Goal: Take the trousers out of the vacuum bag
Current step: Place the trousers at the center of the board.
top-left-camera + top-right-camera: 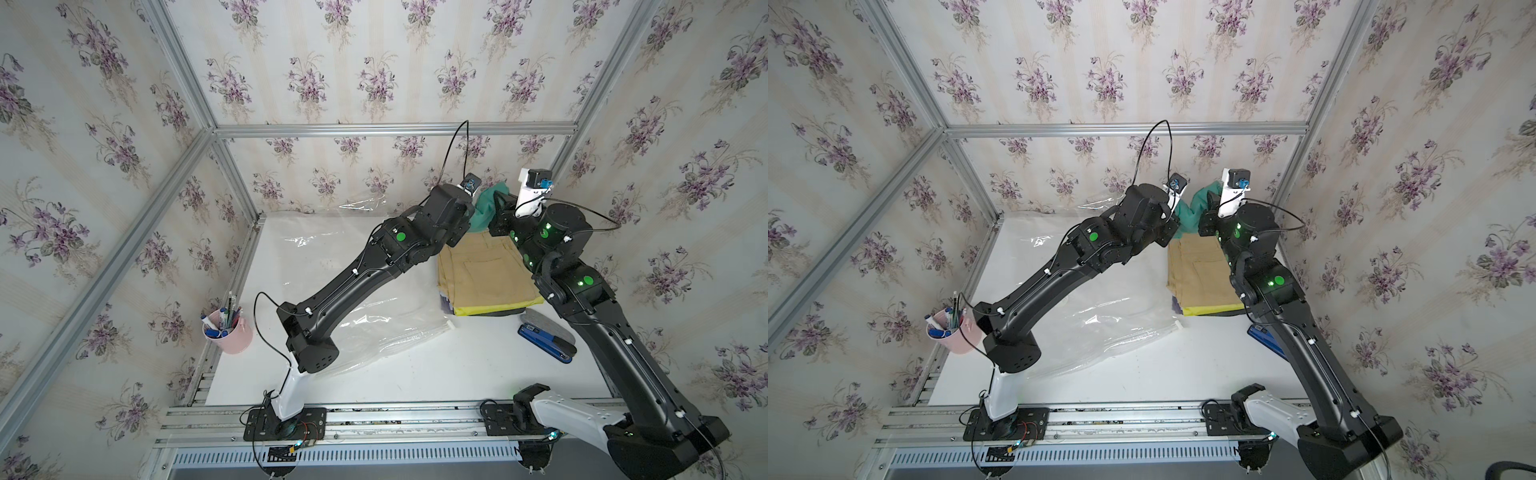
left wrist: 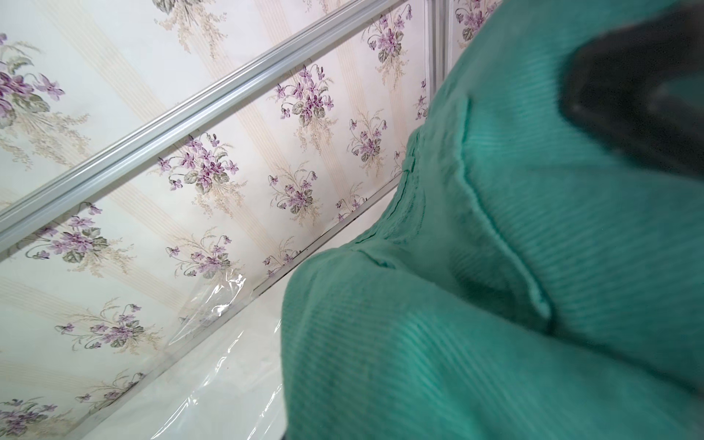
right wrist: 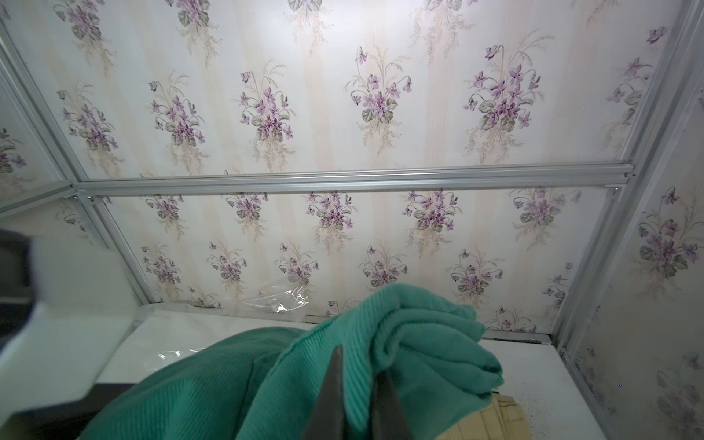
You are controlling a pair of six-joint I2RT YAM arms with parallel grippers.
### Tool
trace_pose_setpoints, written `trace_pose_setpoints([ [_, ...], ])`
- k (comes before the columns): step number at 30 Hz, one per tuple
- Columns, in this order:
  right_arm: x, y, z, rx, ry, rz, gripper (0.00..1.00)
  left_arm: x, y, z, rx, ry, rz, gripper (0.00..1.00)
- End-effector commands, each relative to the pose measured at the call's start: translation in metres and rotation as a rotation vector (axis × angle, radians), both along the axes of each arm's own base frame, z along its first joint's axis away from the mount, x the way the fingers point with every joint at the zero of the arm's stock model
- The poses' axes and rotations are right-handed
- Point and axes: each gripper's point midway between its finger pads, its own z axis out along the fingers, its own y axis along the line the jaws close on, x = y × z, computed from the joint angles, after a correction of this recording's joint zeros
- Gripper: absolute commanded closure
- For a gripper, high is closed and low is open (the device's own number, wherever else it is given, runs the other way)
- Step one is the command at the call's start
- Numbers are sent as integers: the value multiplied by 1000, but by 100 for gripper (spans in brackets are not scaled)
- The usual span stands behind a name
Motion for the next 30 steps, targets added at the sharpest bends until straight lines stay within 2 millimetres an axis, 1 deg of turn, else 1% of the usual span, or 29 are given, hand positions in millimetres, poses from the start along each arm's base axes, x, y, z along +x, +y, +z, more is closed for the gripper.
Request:
trace_pose_setpoints([
  [1,15,-5,22,52,-82,41,100,21,-10,25,-147,-75,16,93],
  [4,34,-12,17,80,-67,57,100,36,-12,19,-176,-66,20,94],
  [7,48,-19,7,89,-47,43,100,48,-13,12,-207,-45,13,94],
  [10,57,-31,-5,107,-27,25,100,55,-14,-1,-229,-1,6,94],
  [12,60,-41,-14,124,-9,14,100,56,-16,-8,-227,17,7,94],
  [15,60,-55,-24,146,3,-11,100,56,-20,-21,-231,50,2,93],
  [18,63,-77,-40,186,36,-36,100,59,-23,-39,-219,84,15,93],
  [22,61,-99,-56,232,64,-62,100,54,-31,-59,-219,141,4,94],
  [26,58,-112,-66,266,87,-85,100,44,-39,-74,-203,172,-10,94],
  [30,48,-121,-78,306,104,-117,100,31,-48,-91,-180,208,-26,94],
])
